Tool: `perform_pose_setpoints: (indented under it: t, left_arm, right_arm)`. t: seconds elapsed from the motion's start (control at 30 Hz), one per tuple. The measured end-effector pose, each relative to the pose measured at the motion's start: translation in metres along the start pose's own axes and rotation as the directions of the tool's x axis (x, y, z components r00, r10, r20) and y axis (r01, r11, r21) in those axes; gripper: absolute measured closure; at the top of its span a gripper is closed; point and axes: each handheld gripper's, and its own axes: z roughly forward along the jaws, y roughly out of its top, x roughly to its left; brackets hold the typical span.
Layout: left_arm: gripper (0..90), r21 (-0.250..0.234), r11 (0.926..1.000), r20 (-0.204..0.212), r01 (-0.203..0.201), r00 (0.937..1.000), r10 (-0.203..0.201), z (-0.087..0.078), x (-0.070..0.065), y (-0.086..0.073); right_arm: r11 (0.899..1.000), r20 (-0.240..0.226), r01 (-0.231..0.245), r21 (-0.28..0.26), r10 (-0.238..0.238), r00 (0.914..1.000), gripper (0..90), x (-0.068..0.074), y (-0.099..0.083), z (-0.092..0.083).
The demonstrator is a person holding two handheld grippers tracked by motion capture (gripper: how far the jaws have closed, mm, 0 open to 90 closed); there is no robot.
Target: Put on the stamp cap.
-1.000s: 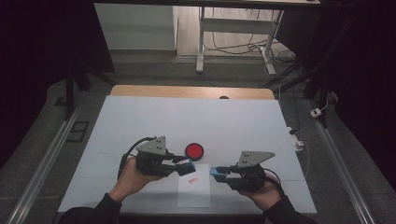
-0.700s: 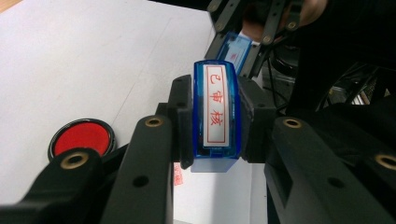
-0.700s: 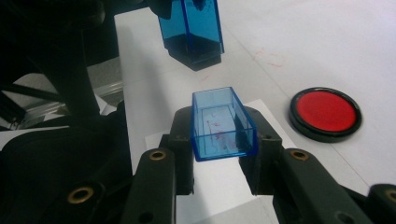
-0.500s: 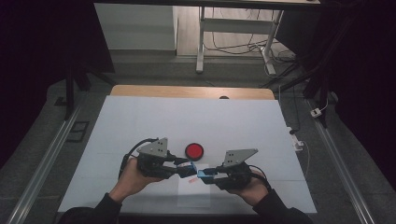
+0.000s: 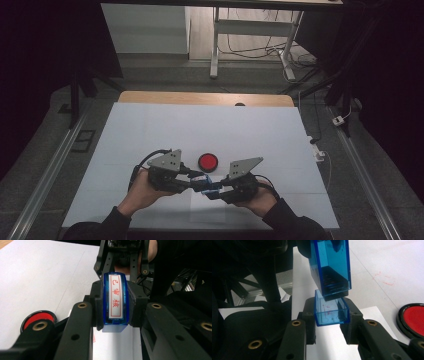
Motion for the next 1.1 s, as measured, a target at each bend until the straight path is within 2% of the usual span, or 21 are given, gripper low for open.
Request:
perform_pose_setpoints:
  t: [0.43, 0.83, 1.1]
  left_arm:
    - [70.4, -0.042, 0.9990, 0.041, -0.017, 0.9990, 0.018, 0.0009, -0.0009, 0.0004]
    - [70.5, -0.064, 0.9968, 0.059, -0.049, 0.9969, 0.053, 0.0018, -0.0025, -0.0002]
    - [70.5, -0.101, 0.9944, 0.074, -0.033, 0.9964, 0.041, 0.0014, -0.0010, -0.0025]
  right_arm:
    - [1.000, -0.028, -0.003, -0.014, 0.002, 0.9996, 67.9, -0.0008, 0.0029, 0.0035]
    - [0.999, -0.088, -0.014, -0.043, 0.010, 0.9961, 68.1, -0.0003, 0.0045, 0.0028]
    - [0.999, -0.092, -0.005, -0.053, 0.000, 0.9957, 68.4, 0.0000, 0.0055, 0.0004]
